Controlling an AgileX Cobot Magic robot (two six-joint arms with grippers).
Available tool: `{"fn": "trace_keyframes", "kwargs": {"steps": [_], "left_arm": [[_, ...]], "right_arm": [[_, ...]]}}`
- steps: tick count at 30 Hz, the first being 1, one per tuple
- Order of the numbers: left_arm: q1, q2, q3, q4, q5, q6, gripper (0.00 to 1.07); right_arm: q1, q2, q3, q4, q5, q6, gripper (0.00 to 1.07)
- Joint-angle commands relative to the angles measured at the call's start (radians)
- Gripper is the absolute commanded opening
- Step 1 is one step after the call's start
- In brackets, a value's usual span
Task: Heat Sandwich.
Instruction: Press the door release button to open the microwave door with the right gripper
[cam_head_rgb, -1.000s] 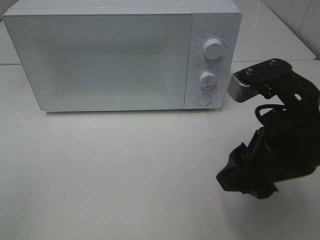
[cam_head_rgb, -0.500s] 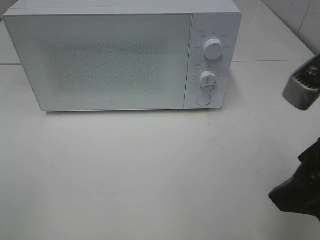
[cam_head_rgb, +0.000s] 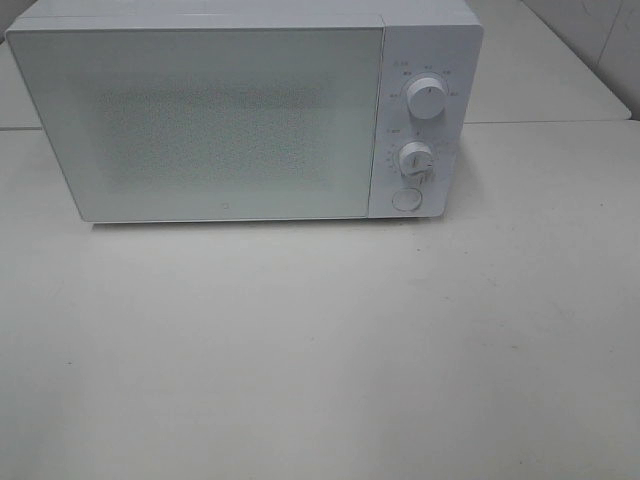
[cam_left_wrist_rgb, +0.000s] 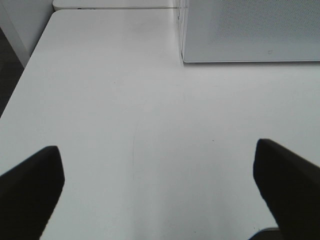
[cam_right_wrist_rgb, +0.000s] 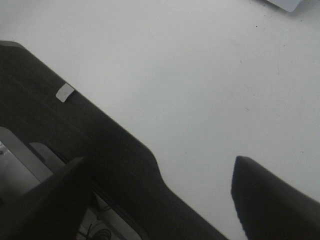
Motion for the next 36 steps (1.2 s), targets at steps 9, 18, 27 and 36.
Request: {"fn": "trace_keyframes", "kwargs": {"steps": [9,18,27,36], "left_arm": [[0.002,-0.023,0.002,-0.009,-0.015,-0.002,0.98],[0.002,-0.023,0.002,-0.009,-0.015,-0.002,0.98],[0.002,-0.017,0.002,-0.007,-0.015,-0.002,0.98],[0.002,-0.016,0.002,-0.003,-0.015,-0.002,0.98]], "right_arm": [[-0.177,-0.257,0.121,-0.041,-0.002,0.030,0.76],[-0.397,-0.446,0.158,-0.063,-0.062,0.020,0.76],[-0.553,-0.509,0.158,-0.063,-0.062,0.020,0.76],[-0.554,-0.509,0.158,-0.063,-0.062,0.020,0.76]]}}
